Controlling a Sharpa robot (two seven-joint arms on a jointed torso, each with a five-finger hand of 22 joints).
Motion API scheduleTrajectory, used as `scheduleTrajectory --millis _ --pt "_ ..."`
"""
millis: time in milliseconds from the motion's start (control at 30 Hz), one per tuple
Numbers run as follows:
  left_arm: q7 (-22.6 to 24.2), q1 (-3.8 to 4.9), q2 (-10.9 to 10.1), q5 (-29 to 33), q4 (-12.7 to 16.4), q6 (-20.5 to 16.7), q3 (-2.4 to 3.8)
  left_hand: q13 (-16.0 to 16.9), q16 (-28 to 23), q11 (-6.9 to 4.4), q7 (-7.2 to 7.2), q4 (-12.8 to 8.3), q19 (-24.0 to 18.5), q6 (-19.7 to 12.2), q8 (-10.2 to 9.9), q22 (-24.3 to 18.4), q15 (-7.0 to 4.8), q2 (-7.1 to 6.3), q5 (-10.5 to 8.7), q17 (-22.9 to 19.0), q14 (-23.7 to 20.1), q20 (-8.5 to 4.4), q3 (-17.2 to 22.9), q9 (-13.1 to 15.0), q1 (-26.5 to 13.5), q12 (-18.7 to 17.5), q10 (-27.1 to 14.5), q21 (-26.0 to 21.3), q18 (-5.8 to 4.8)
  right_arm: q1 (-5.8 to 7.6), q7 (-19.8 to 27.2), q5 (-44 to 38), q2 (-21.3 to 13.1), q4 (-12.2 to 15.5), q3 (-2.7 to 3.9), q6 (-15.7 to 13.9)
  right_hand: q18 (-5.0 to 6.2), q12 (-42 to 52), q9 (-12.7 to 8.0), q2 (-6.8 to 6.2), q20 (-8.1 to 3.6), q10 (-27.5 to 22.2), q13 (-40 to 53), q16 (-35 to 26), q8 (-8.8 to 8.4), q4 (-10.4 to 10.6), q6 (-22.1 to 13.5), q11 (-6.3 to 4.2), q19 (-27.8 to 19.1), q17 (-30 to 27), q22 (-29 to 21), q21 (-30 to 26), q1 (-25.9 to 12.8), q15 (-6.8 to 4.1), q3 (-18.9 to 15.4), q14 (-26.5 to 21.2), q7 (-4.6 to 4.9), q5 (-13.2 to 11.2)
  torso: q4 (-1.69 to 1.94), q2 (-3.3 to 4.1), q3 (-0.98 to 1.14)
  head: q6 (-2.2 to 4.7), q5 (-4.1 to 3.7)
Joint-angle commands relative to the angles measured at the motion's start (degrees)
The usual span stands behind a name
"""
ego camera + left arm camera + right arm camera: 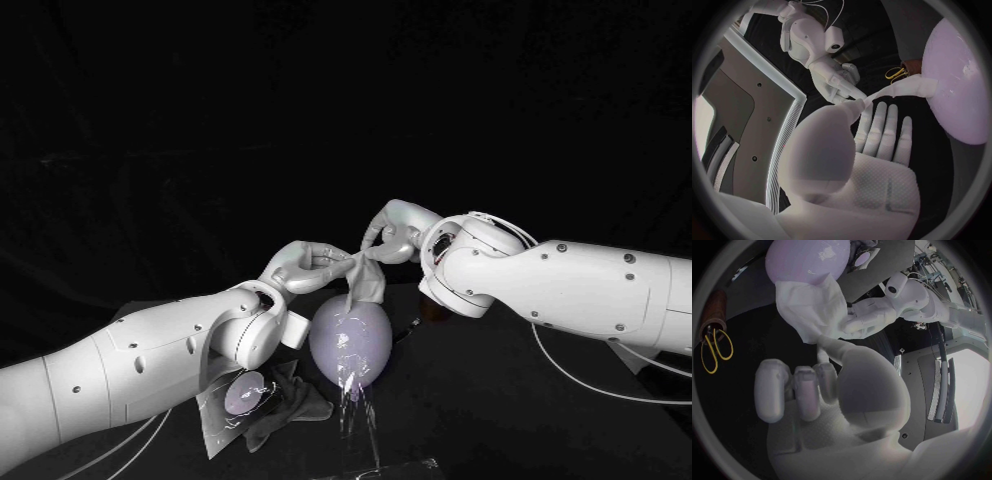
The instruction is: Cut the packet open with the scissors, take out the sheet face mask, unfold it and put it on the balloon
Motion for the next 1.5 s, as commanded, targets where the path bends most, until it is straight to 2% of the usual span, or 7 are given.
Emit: scheduleTrajectory --millis 33,233,600,800,933,1133,1500 --pt "0.1 0.09 0.0 1.5 0.0 2.2 0.08 0.1 -0.2 -0.07 -0.08 -0.5 0.2 0.6 0.1 -0.1 -0.22 0.45 -0.06 0.1 0.3 0.06 0.0 0.1 0.1 -0.2 0.5 0.1 0.39 -0.01 0.1 -0.6 0.1 0.0 0.02 -0.2 -0.31 0.2 5.5 0.55 0.02 2.5 9.3 0.2 1.06 0.2 0.4 -0.4 2.0 15.1 11.4 0.2 -0.2 -0.53 0.3 6.0 0.13 0.1 -0.01 -0.01 0.01 0.0 0.02" --pt "-0.5 0.09 -0.2 0.8 0.0 3.7 0.08 0.0 -0.2 -0.07 -0.11 -0.7 0.0 0.8 0.2 -0.1 -0.23 0.28 -0.07 0.2 0.4 0.07 -0.1 0.1 0.1 -0.4 0.6 0.0 0.35 -0.01 0.1 -0.8 0.2 -0.2 0.02 -0.8 -0.34 0.2 5.5 0.54 0.02 2.5 9.4 0.2 1.07 0.2 0.4 -0.4 2.1 15.1 11.4 0.3 -0.2 -0.53 0.4 6.0 0.13 0.1 0.01 -0.02 0.01 0.01 -0.01" --pt "-1.9 0.09 -0.4 -0.6 -0.2 5.5 0.08 0.1 -0.7 0.22 0.29 -0.5 -1.2 0.4 -0.9 -0.2 -0.01 -3.08 -0.08 0.2 0.0 0.08 -3.1 -0.4 -2.3 -1.2 0.3 -0.6 -0.05 -0.02 -0.1 -0.8 0.3 -0.3 0.02 -1.1 -0.34 0.2 5.5 0.54 0.02 2.5 9.4 0.2 1.07 0.2 0.4 -0.4 2.1 15.1 11.4 0.3 -0.2 -0.53 0.4 6.0 0.13 0.1 0.02 0.02 0.0 -0.12 -0.01" --pt "-2.5 0.09 -0.4 -0.9 -0.2 5.7 0.07 0.1 -0.8 0.2 0.3 -0.2 -1.1 0.5 -1.3 -0.2 -0.03 -3.42 -0.07 0.3 0.1 0.07 -3.9 -0.6 -3.0 -1.4 0.3 -0.6 -0.11 -0.02 -0.1 -0.8 0.3 -0.3 0.02 -1.1 -0.34 0.2 5.5 0.54 0.02 2.5 9.4 0.2 1.07 0.2 0.4 -0.4 2.1 15.1 11.4 0.3 -0.2 -0.53 0.4 6.0 0.13 0.1 -0.01 0.0 0.01 -0.2 -0.04" --pt "-2.6 0.09 -0.4 -0.9 -0.2 5.6 0.07 0.2 -0.6 0.03 0.05 -0.4 -0.7 0.9 -1.4 -0.1 -0.16 -2.35 -0.05 0.4 0.4 0.04 -3.6 -0.7 -2.3 -1.4 0.6 -0.5 -0.06 -0.02 -0.1 -0.8 0.3 -0.2 0.02 -1.0 -0.34 0.2 5.5 0.51 0.01 2.5 9.4 0.2 1.1 0.1 0.4 -0.41 2.1 15.1 11.4 0.3 -0.3 -0.53 0.4 6.0 0.13 0.1 -0.02 0.0 0.01 -0.22 -0.02" --pt "-2.0 0.09 -0.4 0.0 -0.3 5.0 0.07 0.2 -0.2 -0.38 -0.41 -1.1 0.7 2.1 -1.0 0.0 -0.53 2.74 -0.05 0.8 1.5 0.01 -0.2 -0.5 0.3 -1.3 1.7 -0.2 0.19 -0.02 -0.1 -0.8 0.2 -0.1 0.02 -0.7 -0.34 0.2 5.5 0.51 0.01 2.5 9.4 0.2 1.1 0.1 0.4 -0.41 2.1 15.1 11.4 0.3 -0.3 -0.53 0.4 6.0 0.13 0.1 -0.01 -0.01 0.02 -0.24 -0.07" --pt "-0.7 0.09 -0.5 2.2 -0.3 4.5 0.07 0.1 0.7 -1.09 -1.25 -1.5 1.7 2.6 0.1 0.2 -1.21 5.13 -0.09 1.6 3.4 0.03 3.1 0.4 0.4 -1.3 4.2 0.0 0.4 -0.03 -0.2 -0.7 0.2 -0.3 0.02 -0.2 -0.34 0.2 5.5 0.51 0.01 2.5 9.4 0.2 1.1 0.1 0.4 -0.41 2.1 15.1 11.4 0.3 -0.3 -0.53 0.4 6.0 0.13 0.1 0.0 0.01 0.0 -0.31 -0.09"
